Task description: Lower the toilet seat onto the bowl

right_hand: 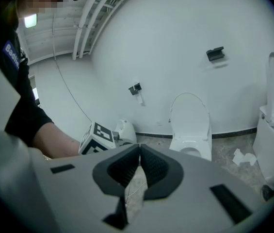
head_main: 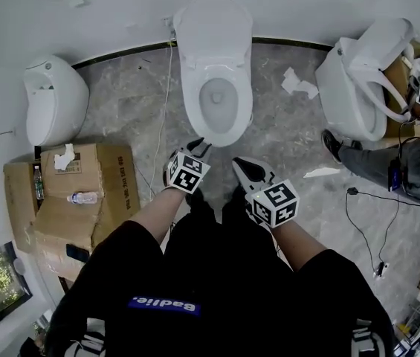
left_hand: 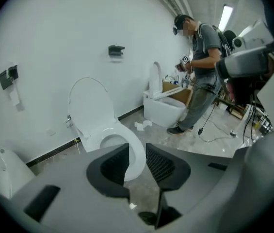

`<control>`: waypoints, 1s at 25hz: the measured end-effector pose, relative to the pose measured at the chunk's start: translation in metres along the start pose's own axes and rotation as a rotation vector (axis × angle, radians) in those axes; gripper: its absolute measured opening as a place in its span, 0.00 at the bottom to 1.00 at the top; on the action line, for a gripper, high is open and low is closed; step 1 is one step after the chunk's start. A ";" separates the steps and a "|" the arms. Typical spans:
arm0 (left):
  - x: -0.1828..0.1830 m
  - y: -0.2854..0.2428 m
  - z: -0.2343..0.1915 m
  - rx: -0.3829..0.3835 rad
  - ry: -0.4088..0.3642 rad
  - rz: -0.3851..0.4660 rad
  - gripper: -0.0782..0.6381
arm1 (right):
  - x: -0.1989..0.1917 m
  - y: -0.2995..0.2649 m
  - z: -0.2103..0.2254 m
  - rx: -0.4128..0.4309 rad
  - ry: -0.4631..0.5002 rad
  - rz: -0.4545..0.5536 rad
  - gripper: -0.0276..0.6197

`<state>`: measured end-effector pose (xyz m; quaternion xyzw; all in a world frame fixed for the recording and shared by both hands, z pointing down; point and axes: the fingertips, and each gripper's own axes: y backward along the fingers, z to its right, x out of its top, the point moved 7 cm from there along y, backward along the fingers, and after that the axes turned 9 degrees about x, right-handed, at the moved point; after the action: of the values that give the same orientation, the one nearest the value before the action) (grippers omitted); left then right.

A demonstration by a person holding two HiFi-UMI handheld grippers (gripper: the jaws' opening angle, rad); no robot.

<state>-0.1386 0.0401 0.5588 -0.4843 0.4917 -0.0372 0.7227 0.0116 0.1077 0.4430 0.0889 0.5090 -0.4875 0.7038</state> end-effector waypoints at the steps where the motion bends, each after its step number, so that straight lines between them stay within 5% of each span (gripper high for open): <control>1: 0.006 0.009 0.001 -0.004 0.019 0.022 0.28 | 0.004 0.000 -0.002 0.000 0.008 0.004 0.09; 12: 0.067 0.132 -0.004 0.004 0.144 0.306 0.26 | 0.054 -0.005 -0.032 0.010 0.101 0.066 0.09; 20: 0.120 0.199 -0.001 -0.035 0.148 0.518 0.23 | 0.092 0.007 -0.055 0.036 0.183 0.139 0.09; 25: 0.139 0.225 0.006 -0.068 0.146 0.580 0.20 | 0.114 0.020 -0.075 0.067 0.258 0.192 0.09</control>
<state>-0.1579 0.0894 0.3000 -0.3434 0.6610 0.1527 0.6494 -0.0191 0.0969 0.3092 0.2223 0.5677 -0.4193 0.6727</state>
